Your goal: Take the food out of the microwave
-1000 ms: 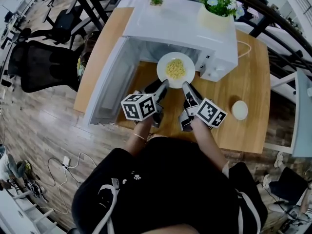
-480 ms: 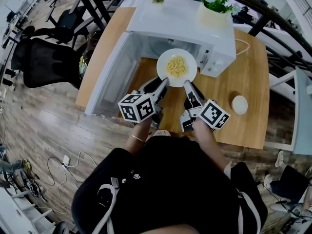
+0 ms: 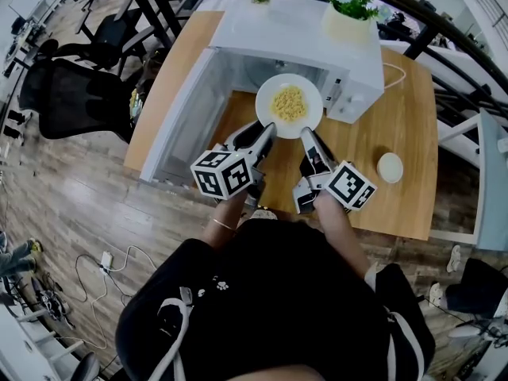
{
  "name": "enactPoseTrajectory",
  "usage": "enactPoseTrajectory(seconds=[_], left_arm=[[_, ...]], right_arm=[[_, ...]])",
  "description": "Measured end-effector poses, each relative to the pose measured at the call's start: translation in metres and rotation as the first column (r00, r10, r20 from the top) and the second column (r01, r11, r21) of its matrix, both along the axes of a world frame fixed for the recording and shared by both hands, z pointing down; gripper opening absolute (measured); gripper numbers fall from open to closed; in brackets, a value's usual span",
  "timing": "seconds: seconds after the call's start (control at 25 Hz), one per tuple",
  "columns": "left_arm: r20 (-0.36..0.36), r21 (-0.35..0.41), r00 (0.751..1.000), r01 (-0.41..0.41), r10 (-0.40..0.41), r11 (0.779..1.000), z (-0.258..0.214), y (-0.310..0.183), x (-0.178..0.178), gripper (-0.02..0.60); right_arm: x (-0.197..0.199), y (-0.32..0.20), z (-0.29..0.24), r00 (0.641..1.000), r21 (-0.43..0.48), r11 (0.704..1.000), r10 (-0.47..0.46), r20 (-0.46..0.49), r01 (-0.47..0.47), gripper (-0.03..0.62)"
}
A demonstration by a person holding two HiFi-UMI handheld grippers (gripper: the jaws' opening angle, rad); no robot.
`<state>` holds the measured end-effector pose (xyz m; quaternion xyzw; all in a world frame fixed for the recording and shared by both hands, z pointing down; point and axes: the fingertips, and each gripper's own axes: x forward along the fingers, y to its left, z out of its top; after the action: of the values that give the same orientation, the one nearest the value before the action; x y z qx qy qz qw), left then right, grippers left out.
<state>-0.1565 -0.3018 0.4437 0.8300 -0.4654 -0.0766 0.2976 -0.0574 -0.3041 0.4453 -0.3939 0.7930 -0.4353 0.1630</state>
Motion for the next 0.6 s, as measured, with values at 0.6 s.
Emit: enactPoseTrajectory(seconds=[0.6], left_arm=[[0.000, -0.011, 1.000, -0.006, 0.006, 1.000, 0.0052, -0.0015, 0.0001, 0.120]], right_arm=[[0.0000, -0.0009, 0.0050, 1.000, -0.017, 1.000, 0.001, 0.005, 0.000, 0.057]])
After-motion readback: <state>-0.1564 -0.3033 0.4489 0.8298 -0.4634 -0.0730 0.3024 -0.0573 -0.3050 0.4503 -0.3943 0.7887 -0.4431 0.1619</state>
